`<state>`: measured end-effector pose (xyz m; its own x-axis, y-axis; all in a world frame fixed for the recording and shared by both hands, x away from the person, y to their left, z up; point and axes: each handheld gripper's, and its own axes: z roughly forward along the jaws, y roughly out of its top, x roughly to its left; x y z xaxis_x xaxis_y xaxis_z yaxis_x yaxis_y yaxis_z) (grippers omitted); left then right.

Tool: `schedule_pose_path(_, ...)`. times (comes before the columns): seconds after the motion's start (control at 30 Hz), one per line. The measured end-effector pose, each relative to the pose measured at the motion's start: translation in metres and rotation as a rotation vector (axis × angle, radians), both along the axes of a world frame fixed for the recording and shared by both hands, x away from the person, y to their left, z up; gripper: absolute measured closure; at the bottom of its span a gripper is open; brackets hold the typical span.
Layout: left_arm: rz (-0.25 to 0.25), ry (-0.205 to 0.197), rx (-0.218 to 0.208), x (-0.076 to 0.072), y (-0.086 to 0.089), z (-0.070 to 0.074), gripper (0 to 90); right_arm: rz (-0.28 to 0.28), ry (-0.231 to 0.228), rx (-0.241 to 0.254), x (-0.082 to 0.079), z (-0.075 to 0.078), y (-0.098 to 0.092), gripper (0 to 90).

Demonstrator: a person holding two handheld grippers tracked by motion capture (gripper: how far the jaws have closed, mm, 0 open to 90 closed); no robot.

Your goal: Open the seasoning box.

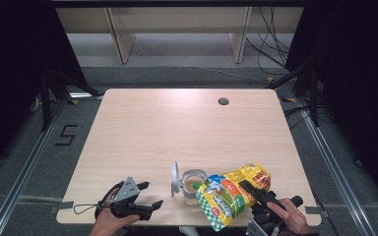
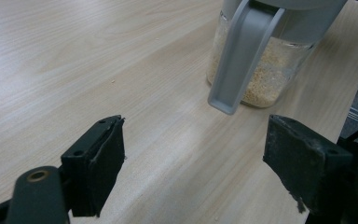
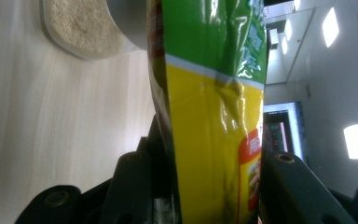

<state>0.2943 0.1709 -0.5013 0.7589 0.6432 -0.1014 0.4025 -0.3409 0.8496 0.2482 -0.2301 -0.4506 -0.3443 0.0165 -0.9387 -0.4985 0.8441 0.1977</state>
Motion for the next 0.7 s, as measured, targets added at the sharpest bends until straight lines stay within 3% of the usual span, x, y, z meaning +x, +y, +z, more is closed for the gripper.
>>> schedule_pose_path(0.07,0.001,0.004,0.0,0.0,0.0,0.0,19.9,-0.041,0.055,0.043,-0.001,-0.003,-0.003,66.2)
schedule_pose_path(0.13,-0.01,-0.013,0.012,0.001,0.001,0.001,19.9,-0.028,0.045,0.028,0.001,-0.001,-0.004,66.3)
schedule_pose_path(0.17,-0.01,-0.012,0.012,0.001,0.001,0.001,19.9,-0.025,0.071,0.049,0.002,-0.002,-0.005,66.5)
schedule_pose_path(0.27,-0.009,-0.01,0.009,0.001,0.001,0.0,19.9,0.0,0.088,0.103,0.005,-0.001,-0.007,66.7)
schedule_pose_path(0.3,-0.01,-0.01,0.008,0.001,0.0,0.0,19.9,-0.009,0.135,0.157,0.004,-0.004,-0.007,66.7)
schedule_pose_path(0.37,0.007,0.008,-0.006,0.0,-0.001,0.0,19.9,0.022,0.133,0.156,0.007,-0.002,-0.007,66.9)
schedule_pose_path(0.43,0.006,0.006,-0.001,0.0,0.0,0.0,19.9,0.036,0.187,0.207,0.009,-0.003,-0.008,67.3)
schedule_pose_path(0.47,0.002,0.002,-0.003,0.0,0.0,0.0,19.9,0.036,0.235,0.26,0.01,-0.005,-0.009,67.4)
schedule_pose_path(0.5,-0.007,-0.011,0.012,0.001,0.001,0.001,19.9,0.048,0.238,0.276,0.011,-0.005,-0.01,67.5)
schedule_pose_path(0.57,-0.002,-0.005,0.002,0.001,0.001,0.001,19.9,0.064,0.278,0.319,0.013,-0.007,-0.011,67.5)
schedule_pose_path(0.7,-0.006,-0.007,0.004,0.0,0.001,0.001,19.9,0.076,0.333,0.357,0.013,-0.012,-0.01,67.7)
